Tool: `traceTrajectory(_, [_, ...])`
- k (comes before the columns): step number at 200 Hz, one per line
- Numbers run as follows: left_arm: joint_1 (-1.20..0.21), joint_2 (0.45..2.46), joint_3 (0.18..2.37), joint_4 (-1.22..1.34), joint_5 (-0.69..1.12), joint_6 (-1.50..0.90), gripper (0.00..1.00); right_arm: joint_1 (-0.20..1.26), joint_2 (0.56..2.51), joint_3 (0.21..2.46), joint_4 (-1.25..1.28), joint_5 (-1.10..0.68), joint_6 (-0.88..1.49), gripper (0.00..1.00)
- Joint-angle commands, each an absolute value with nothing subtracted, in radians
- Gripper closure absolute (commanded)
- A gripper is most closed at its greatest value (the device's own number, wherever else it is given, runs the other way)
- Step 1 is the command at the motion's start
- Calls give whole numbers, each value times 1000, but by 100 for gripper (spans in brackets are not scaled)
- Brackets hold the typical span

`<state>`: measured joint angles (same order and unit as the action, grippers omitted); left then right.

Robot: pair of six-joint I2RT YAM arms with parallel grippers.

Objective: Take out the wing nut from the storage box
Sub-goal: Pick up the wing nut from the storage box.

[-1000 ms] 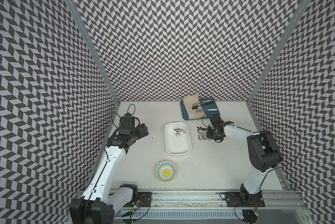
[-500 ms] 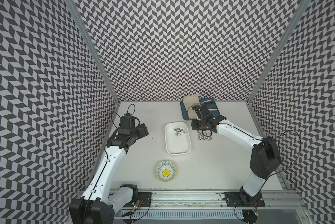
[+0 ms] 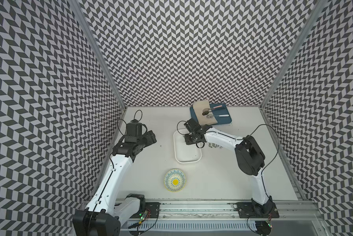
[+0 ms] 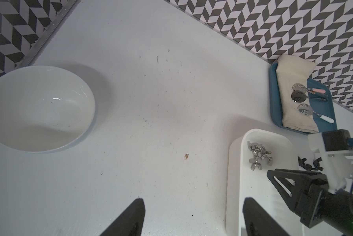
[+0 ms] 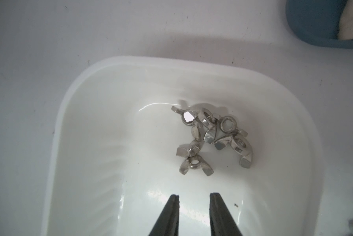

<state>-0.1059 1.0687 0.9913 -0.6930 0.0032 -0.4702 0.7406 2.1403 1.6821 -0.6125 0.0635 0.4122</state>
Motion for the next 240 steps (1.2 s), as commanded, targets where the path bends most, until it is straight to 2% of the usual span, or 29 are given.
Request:
traceTrajectory(1, [-101, 1039, 985, -712, 10, -477, 21, 739, 2172, 1724, -596, 74, 384, 70])
traceTrajectory(108, [-101, 1042, 1006, -726, 0, -473, 20, 739, 2255, 1743, -571, 82, 368, 70])
traceTrajectory(170, [-101, 1039, 1005, -727, -3, -474, 21, 739, 2258, 1781, -573, 150, 307, 63])
traceTrajectory(240, [-100, 1034, 1003, -732, -11, -476, 20, 739, 2313, 1801, -569, 93, 287, 62])
